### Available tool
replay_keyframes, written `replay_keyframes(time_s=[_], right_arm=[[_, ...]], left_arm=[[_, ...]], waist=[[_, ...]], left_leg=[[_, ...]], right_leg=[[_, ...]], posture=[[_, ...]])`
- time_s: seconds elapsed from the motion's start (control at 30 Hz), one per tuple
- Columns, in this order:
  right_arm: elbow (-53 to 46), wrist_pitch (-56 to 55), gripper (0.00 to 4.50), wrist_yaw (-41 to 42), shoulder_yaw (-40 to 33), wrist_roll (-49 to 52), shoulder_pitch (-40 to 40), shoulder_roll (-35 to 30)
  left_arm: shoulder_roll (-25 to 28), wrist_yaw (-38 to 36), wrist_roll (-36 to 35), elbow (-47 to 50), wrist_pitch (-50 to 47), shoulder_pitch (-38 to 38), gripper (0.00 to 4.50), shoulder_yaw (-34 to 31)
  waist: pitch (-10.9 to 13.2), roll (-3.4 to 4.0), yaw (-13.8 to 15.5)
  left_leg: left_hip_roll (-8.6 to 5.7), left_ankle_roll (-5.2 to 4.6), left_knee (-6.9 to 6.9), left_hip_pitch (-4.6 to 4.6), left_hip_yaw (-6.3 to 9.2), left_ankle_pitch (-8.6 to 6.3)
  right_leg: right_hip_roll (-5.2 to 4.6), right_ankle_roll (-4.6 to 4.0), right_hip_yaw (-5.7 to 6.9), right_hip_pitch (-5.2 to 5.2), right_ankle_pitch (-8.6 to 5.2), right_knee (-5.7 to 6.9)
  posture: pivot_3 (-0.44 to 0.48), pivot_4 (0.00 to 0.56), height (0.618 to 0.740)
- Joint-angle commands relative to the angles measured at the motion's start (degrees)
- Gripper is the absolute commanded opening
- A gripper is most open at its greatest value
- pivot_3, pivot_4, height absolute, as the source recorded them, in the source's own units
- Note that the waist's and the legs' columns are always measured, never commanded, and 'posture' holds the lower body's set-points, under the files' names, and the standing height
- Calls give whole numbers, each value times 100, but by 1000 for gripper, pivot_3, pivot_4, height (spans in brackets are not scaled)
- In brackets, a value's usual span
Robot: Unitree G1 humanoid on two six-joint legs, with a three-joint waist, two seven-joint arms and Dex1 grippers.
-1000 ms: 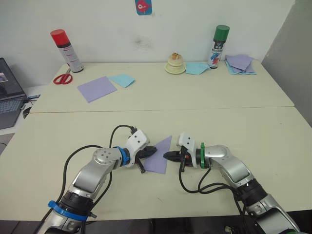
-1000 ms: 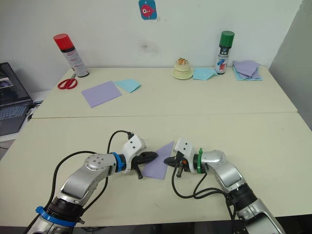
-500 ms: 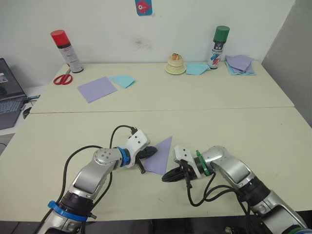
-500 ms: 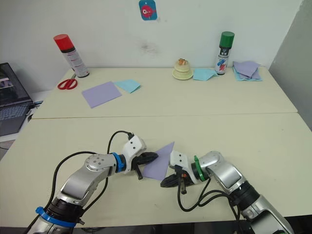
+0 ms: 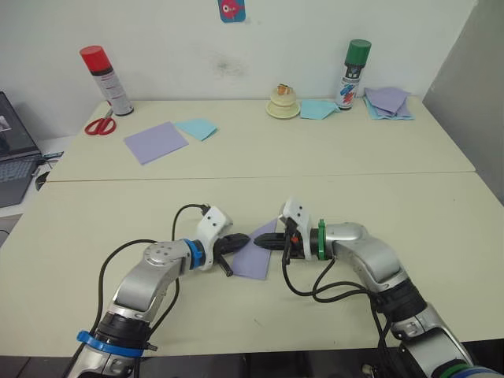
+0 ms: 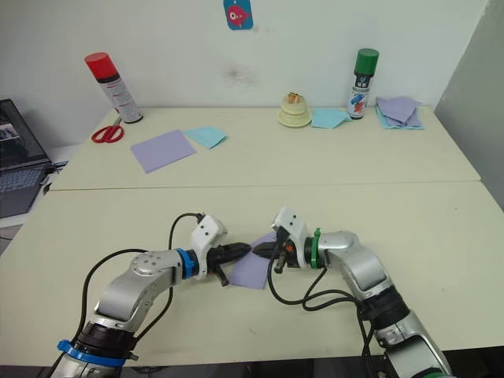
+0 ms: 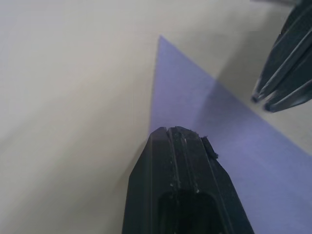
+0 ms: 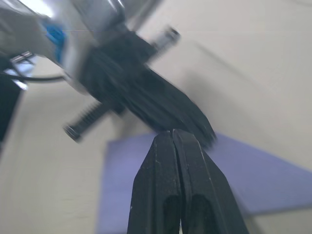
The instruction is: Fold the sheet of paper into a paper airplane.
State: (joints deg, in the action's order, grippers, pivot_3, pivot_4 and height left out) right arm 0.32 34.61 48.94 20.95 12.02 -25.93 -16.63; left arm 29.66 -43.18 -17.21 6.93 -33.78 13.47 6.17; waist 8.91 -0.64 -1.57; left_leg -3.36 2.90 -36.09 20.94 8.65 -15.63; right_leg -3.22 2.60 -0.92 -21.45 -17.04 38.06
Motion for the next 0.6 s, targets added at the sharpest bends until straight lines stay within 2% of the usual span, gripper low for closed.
replay_keyframes(time_s=[0.03,0.17,0.33,0.6], right_arm=[[142,-433,53,-284,205,-440,61,-31],[373,-673,53,-349,270,-657,142,-102],[502,-733,53,-380,104,-580,134,-91],[-96,-14,53,-321,-533,296,218,204]], left_arm=[[98,-71,-375,254,-235,153,0,-435],[475,-312,-460,190,-251,289,0,-692],[935,-710,-181,-8,111,248,0,-403],[861,-881,215,-438,632,299,0,45]], waist=[[6,1,-9],[10,-6,-25],[11,-4,-22],[24,-5,-4]], left_leg=[[0,9,0,2,-3,5],[4,12,2,2,-5,6],[4,5,2,-2,-5,3],[4,-1,2,-1,8,-1]], right_leg=[[0,0,-1,-3,0,0],[2,0,-2,-6,0,-1],[5,-1,-1,-2,0,0],[5,-10,-2,0,5,2]], posture=[[0,150,740],[0,150,740],[0,150,740],[0,150,740]])
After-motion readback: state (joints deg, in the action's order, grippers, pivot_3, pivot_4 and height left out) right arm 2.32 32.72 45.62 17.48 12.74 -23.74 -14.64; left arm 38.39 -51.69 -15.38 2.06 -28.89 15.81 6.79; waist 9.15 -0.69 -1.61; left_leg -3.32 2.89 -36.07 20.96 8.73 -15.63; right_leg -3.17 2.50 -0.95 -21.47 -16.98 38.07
